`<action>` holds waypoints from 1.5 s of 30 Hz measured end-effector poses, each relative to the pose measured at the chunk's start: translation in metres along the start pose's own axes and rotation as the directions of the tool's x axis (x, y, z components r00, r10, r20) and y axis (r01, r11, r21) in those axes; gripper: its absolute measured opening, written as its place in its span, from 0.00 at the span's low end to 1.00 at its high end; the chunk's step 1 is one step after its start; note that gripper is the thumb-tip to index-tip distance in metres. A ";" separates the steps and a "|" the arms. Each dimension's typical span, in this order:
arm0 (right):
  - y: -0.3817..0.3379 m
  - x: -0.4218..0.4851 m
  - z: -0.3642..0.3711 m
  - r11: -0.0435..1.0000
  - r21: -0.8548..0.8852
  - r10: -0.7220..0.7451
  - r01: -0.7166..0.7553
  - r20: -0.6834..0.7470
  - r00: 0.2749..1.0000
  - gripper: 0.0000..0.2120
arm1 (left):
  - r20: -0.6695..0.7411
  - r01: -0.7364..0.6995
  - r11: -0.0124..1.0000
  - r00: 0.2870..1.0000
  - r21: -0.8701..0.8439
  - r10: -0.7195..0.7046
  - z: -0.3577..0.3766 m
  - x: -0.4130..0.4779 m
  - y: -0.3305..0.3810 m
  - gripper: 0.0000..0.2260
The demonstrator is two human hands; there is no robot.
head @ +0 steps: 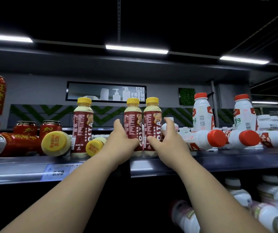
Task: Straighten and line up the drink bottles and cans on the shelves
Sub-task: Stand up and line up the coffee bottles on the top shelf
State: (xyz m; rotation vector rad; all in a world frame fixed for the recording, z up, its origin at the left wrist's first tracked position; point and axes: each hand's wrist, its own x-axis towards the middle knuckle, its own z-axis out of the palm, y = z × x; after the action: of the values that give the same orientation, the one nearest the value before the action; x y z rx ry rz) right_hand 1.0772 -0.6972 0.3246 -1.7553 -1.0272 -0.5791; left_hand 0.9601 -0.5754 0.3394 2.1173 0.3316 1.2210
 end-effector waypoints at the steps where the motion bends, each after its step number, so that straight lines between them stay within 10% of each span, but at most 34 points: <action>1: 0.000 0.000 0.001 1.000 -0.014 -0.005 0.005 -0.010 1.000 0.33 | -0.011 -0.003 1.000 1.000 0.015 0.003 0.000 0.000 0.001 0.28; 36: 0.006 -0.004 0.002 0.997 0.008 -0.078 0.079 -0.089 0.993 0.19 | -0.022 -0.043 0.947 0.998 0.318 0.052 0.004 -0.016 0.006 0.22; 45: -0.003 -0.028 0.007 0.947 0.085 -0.268 0.308 -0.313 0.911 0.33 | 0.025 -0.341 0.873 0.935 0.349 0.355 -0.028 -0.060 0.007 0.33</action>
State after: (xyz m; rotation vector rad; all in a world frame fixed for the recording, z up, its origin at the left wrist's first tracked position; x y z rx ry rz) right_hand 1.0593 -0.7010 0.3025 -1.3555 -1.0897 -0.9115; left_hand 0.9040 -0.6000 0.3129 2.5427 0.1970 1.5009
